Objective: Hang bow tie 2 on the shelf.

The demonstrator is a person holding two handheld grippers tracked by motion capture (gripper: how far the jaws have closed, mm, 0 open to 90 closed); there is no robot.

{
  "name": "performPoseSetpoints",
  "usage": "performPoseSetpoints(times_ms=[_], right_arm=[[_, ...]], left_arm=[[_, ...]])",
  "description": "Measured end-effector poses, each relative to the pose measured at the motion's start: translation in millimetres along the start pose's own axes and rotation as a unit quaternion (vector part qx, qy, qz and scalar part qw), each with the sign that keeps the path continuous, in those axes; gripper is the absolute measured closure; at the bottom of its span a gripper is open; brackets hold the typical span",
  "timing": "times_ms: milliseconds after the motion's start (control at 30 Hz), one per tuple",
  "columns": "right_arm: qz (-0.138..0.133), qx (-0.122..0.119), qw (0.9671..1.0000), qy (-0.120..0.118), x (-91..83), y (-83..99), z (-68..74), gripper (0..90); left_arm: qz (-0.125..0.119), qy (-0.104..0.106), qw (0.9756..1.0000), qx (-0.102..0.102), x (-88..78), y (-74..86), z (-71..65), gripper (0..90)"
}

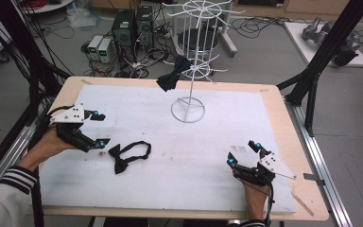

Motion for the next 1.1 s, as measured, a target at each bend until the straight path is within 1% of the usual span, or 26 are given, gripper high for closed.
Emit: performPoseSetpoints(times_ms=[100, 200, 300, 333, 467, 533, 633, 667, 700, 733, 800, 833, 900, 933, 967, 1000, 1033, 1100], right_arm=[[0.000, 0.000, 1.0000, 0.000, 0.0, 0.0, 0.0, 8.8], [0.000, 0.000, 1.0000, 0.000, 0.0, 0.0, 0.0, 8.8], [0.000, 0.000, 1.0000, 0.000, 0.0, 0.0, 0.0, 8.8], [0.000, 0.000, 1.0000, 0.000, 0.0, 0.0, 0.0, 8.8], [0.001, 0.001, 1.0000, 0.001, -0.1, 0.1, 0.1, 8.8], [0.000, 0.000, 1.0000, 0.000, 0.1, 0.0, 0.0, 8.8], [-0.001, -0.001, 1.0000, 0.001, 0.1, 0.0, 0.0, 8.8], [-0.001, -0.002, 1.0000, 0.001, 0.2, 0.1, -0.2, 8.8], [0.000, 0.000, 1.0000, 0.001, 0.2, 0.1, 0.2, 8.8], [-0.001, -0.001, 1.0000, 0.001, 0.2, 0.0, 0.0, 8.8], [-0.001, -0.002, 1.0000, 0.001, 0.2, 0.1, -0.1, 8.8], [-0.001, -0.001, 1.0000, 0.001, 0.2, 0.0, -0.1, 8.8], [0.000, -0.001, 1.0000, 0.001, 0.1, 0.1, 0.1, 8.8], [-0.001, -0.003, 1.0000, 0.001, 0.3, 0.0, -0.2, 8.8], [0.000, -0.001, 1.0000, 0.001, 0.1, 0.1, 0.1, 8.8], [0.000, -0.001, 1.0000, 0.001, 0.1, 0.1, 0.2, 8.8], [-0.001, -0.003, 1.0000, 0.002, 0.4, 0.0, -0.2, 8.8], [0.000, -0.001, 1.0000, 0.001, 0.2, 0.1, 0.2, 8.8]], left_arm=[[0.013, 0.005, 0.9999, 0.006, 1.6, 0.9, 0.9, 11.7], [0.030, 0.006, 0.9993, 0.021, 3.8, 1.5, 2.5, 11.8], [0.042, 0.009, 0.9987, 0.027, 6.5, 1.5, 3.5, 11.8], [0.043, 0.010, 0.9987, 0.025, 7.2, 1.8, 3.4, 11.8], [0.074, 0.020, 0.9963, 0.039, 13.8, 3.4, 3.9, 11.9], [0.080, 0.027, 0.9956, 0.040, 18.2, 4.8, 3.1, 12.0], [0.099, 0.048, 0.9927, 0.049, 23.5, 8.3, 3.4, 12.0], [0.104, 0.053, 0.9921, 0.045, 25.2, 9.4, 3.5, 12.0], [0.108, 0.057, 0.9914, 0.046, 26.5, 10.2, 3.6, 12.0], [0.118, 0.062, 0.9896, 0.054, 28.4, 11.8, 3.8, 12.0], [0.128, 0.070, 0.9878, 0.055, 32.0, 14.0, 3.4, 12.0], [0.138, 0.075, 0.9860, 0.058, 34.2, 15.2, 3.2, 12.4], [0.148, 0.080, 0.9842, 0.056, 38.0, 16.9, 2.8, 13.7], [0.156, 0.082, 0.9826, 0.059, 39.1, 17.2, 3.6, 13.8], [0.158, 0.085, 0.9823, 0.056, 41.1, 17.8, 3.4, 13.8], [0.163, 0.089, 0.9809, 0.059, 42.3, 18.0, 4.0, 14.1], [0.161, 0.090, 0.9813, 0.056, 44.5, 18.6, 4.0, 14.4], [0.168, 0.092, 0.9800, 0.055, 48.5, 20.0, 5.7, 15.9]])
Point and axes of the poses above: each handheld gripper's, and its own axes: x roughly forward along the jaws, y roughly out of its underside, z roughly to its left, the point moved 3 cm from there along x, roughly forward along the jaws, and after that the axes turned 8 degrees about -x, right-handed, at the moved point
